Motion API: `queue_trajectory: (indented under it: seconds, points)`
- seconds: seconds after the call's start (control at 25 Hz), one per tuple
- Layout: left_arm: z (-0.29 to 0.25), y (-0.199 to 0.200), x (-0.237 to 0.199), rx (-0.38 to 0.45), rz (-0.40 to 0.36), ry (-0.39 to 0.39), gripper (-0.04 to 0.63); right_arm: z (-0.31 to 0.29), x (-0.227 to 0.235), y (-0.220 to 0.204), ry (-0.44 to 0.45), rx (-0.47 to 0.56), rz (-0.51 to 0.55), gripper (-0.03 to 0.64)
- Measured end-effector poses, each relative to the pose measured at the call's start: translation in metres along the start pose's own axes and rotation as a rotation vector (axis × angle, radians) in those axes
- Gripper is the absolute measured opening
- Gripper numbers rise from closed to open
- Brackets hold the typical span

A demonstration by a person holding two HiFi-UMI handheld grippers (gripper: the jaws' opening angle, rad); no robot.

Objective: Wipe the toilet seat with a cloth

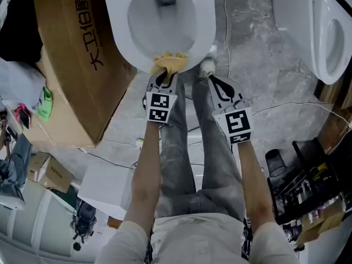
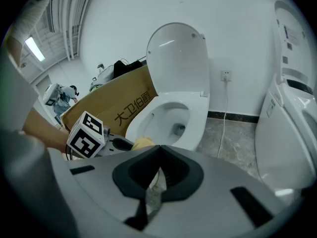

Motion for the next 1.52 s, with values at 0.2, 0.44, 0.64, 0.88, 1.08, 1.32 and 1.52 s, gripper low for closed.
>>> queue_trajectory:
  seconds: [0.2, 0.44, 0.64, 0.88, 1.08, 1.32, 1.52]
  points:
    - [-0.014, 0.008, 0.011, -0.010, -0.021, -0.027, 0.081, 0.009, 0.013, -0.007, -0.017, -0.009, -0.019, 0.008]
    - [-0.027, 0.018, 0.024, -0.020, -0.033, -0.042, 0.081, 0.017, 0.031, -0.008, -0.035, -0.012, -0.038, 0.008]
    - [-0.042, 0.027, 0.031, -0.029, -0.044, -0.068, 0.081, 0.016, 0.045, -0.007, -0.058, -0.003, -0.058, 0.008]
    - [-0.061, 0.043, 0.040, -0.040, -0.061, -0.088, 0.081, 0.018, 0.063, -0.004, -0.078, 0.006, -0.077, 0.008]
    - [-0.075, 0.054, 0.043, -0.062, -0.083, -0.095, 0.081, 0.021, 0.076, -0.006, -0.100, 0.007, -0.096, 0.008]
    - [-0.093, 0.070, 0.041, -0.076, -0.096, -0.098, 0.081, 0.021, 0.085, -0.008, -0.126, 0.001, -0.116, 0.008]
    - [-0.107, 0.084, 0.036, -0.079, -0.110, -0.111, 0.081, 0.016, 0.087, -0.004, -0.159, 0.001, -0.133, 0.008]
Point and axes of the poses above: the fingertips, and each gripper's own axes: z backward along the fingers, x to its right, y out of its top, the point moved 10 cm from there along z, backward along the fingers, and after that the axes turned 15 degrees about x, right-handed, at the moved point
